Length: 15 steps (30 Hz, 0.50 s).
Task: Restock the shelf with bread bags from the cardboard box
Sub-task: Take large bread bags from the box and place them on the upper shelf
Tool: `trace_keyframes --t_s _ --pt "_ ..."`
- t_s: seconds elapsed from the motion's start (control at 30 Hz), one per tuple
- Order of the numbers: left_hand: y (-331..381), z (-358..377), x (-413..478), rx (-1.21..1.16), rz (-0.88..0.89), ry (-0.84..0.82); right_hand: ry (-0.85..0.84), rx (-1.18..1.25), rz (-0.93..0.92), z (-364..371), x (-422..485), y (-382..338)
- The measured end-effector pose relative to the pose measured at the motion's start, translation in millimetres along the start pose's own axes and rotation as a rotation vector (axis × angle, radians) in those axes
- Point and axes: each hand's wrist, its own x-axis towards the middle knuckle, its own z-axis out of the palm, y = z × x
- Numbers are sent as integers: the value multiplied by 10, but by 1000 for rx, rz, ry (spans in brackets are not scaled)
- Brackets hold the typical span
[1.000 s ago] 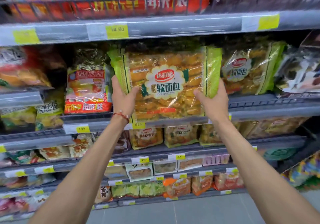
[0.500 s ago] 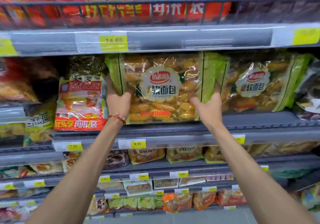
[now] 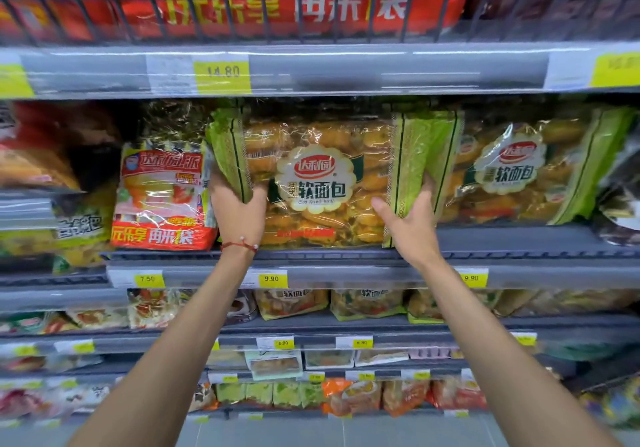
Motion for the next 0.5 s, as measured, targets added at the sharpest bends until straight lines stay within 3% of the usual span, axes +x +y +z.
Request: trace_keyframes --t_s 0.27,0.5 --pt "21 -65 -384 194 -74 -54 104 -43 1 -4 -391 -3" --pt "71 -212 -769 110 43 -123 195 -44 -1 -2 -884 -37"
